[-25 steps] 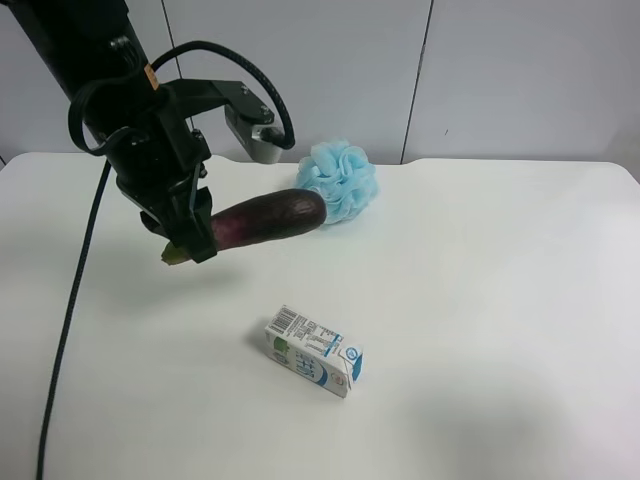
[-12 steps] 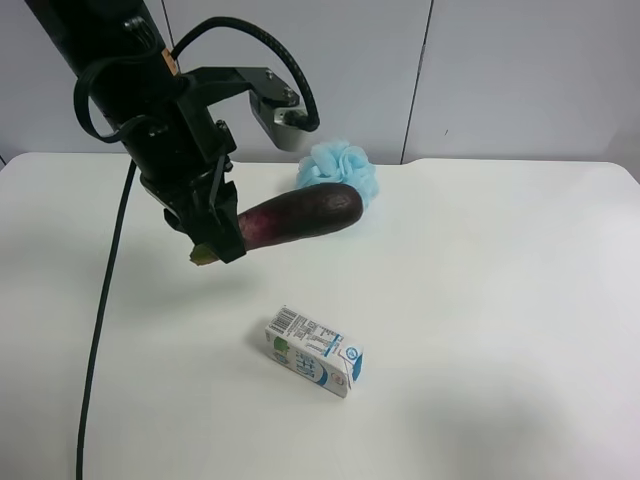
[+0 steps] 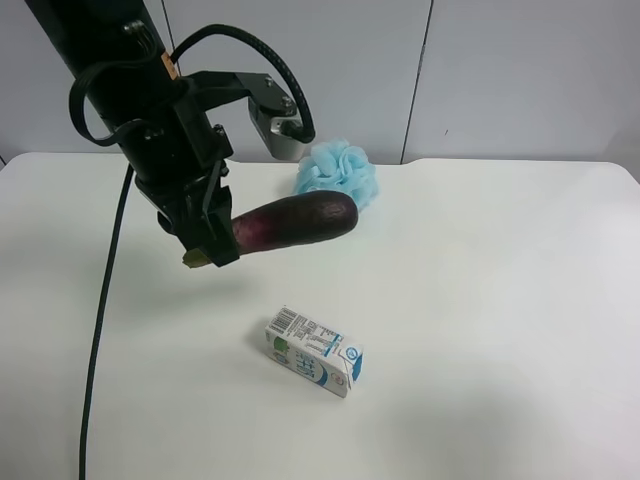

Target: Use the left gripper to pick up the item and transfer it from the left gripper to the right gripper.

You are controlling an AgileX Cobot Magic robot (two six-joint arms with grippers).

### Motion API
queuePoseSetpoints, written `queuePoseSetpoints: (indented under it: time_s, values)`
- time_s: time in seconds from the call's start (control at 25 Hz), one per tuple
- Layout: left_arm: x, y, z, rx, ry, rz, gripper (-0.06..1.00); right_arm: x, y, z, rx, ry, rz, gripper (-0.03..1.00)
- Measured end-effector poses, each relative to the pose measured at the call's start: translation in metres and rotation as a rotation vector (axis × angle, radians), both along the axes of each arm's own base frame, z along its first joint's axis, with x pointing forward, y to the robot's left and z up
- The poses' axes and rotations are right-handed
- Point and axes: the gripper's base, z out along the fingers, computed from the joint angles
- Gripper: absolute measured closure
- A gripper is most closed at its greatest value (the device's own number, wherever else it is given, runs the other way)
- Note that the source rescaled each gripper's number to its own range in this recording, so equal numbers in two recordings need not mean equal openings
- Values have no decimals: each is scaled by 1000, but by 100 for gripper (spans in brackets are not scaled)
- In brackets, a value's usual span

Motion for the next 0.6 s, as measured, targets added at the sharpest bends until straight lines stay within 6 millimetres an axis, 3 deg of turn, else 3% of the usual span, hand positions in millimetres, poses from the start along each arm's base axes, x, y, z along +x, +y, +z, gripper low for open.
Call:
queuePoseSetpoints:
  time_s: [0.32, 0.6]
  values:
    - [-1, 1, 0, 8, 4, -13, 94, 51, 14, 27, -63, 150, 232, -3]
    - [-1, 1, 0, 18, -3, -61, 94, 97, 57, 24, -194, 201, 593, -3]
